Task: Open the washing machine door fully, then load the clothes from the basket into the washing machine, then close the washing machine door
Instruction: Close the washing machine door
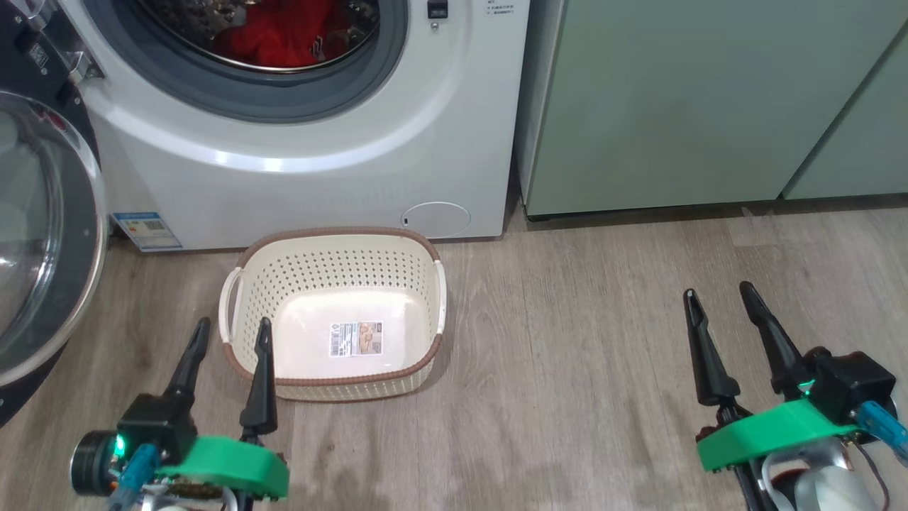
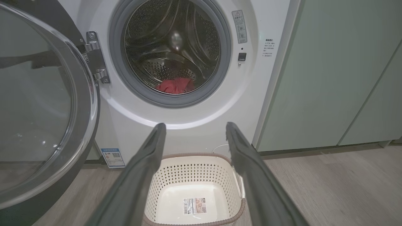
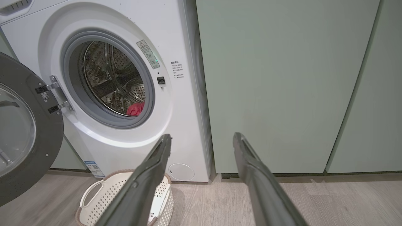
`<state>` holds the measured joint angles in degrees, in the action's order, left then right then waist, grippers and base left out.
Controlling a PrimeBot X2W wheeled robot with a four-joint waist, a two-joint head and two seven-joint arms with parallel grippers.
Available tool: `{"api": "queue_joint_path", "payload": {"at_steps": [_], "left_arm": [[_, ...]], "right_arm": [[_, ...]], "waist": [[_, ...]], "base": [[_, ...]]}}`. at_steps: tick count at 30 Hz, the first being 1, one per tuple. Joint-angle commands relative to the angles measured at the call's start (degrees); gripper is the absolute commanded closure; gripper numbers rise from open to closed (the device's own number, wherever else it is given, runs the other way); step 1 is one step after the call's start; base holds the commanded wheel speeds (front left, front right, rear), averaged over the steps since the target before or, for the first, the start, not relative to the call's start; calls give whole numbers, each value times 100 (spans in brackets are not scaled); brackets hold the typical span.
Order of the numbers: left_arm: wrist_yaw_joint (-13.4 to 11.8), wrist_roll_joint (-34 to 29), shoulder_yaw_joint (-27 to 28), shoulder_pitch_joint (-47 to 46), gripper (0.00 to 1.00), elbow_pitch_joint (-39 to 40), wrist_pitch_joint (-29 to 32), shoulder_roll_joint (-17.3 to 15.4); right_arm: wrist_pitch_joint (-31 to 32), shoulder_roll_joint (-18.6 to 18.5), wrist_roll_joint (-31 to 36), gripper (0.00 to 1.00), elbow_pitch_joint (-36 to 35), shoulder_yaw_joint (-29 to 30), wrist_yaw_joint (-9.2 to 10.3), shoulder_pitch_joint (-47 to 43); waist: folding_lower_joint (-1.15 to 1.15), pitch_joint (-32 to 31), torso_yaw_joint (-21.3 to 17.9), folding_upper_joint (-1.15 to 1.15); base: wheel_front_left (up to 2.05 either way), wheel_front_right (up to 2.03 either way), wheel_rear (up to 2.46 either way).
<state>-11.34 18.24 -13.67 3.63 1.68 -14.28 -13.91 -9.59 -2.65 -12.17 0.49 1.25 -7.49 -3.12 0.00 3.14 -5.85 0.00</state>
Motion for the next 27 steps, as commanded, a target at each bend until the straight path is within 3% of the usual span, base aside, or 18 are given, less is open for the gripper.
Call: {"api": "queue_joint_path", "payload": {"at_steps": [1,14,27], "left_arm": [[-40,41,195,-195,0,208,-72,-100],[-50,67,156,-281,0,218,-72,-98],[-125,76,259,-304,0,316,-72,6]], "right_arm": [[-43,-22,-21,0,-172,-125,0,94],[-80,-22,-33,0,-161,-50,0,77],[-13,-22,6,0,-349,-84,0,72]], "waist": [[0,3,4,0],[0,20,257,0],[0,15,1734,0]], "base": [[0,0,0],[0,0,0],[0,0,0]]}}
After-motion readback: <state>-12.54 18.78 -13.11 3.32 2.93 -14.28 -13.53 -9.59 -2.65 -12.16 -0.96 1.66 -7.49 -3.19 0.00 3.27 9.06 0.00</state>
